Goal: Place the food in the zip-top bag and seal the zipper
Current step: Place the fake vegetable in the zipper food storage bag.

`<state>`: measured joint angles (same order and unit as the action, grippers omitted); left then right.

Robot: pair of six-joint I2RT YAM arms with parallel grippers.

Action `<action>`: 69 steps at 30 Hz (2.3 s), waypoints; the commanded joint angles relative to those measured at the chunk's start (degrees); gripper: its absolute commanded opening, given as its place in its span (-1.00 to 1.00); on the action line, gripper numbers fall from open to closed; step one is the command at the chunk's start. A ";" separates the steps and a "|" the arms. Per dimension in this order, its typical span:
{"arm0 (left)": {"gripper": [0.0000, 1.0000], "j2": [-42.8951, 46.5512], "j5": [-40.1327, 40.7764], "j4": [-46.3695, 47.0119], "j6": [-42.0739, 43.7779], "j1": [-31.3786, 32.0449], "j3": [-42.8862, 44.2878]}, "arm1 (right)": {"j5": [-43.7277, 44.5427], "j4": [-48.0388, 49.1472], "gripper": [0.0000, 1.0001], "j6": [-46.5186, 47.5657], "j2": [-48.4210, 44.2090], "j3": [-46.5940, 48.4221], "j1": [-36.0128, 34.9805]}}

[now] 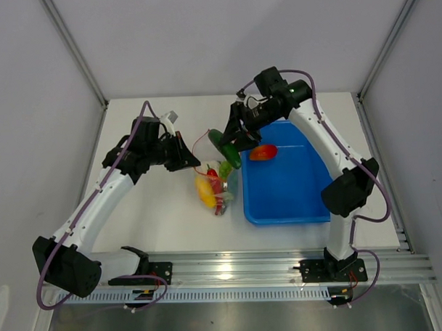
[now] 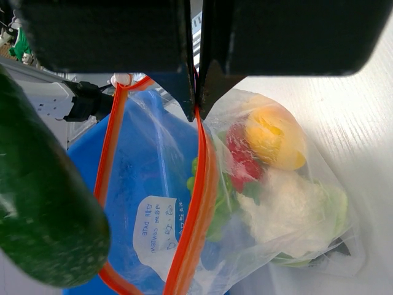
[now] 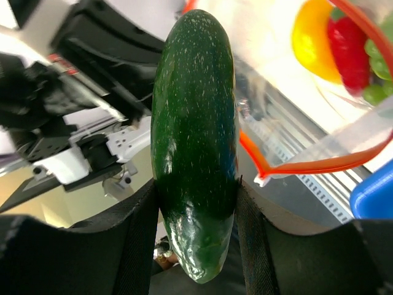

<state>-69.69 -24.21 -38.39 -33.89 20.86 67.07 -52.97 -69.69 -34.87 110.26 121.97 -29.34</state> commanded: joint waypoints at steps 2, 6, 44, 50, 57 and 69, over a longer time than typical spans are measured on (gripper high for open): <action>-0.99 2.10 -0.32 1.65 0.75 -0.47 0.34 | 4.54 -4.76 -1.00 1.04 1.89 3.09 -1.77; -0.99 1.93 -0.58 1.57 0.75 -0.47 0.17 | 6.04 -2.57 -1.00 -0.72 3.90 3.54 -2.91; -0.99 1.66 -1.90 2.36 0.23 -0.38 -0.10 | 21.76 -3.43 0.02 0.77 12.35 14.61 -5.90; -0.99 1.66 -2.07 2.18 0.23 -0.38 -0.01 | 21.86 -4.14 0.42 1.47 12.35 14.61 -6.43; -0.99 1.93 -1.72 1.48 0.84 -0.38 0.26 | 22.56 -4.31 0.44 1.65 11.82 15.14 -6.78; -0.99 3.24 -1.63 1.39 1.02 -0.38 -1.32 | 40.12 -5.28 0.53 7.79 5.68 19.53 -4.50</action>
<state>-68.53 -24.82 -37.87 -33.95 20.84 66.17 -22.20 -74.00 -30.94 121.19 138.69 -34.98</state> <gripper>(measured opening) 0.004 0.751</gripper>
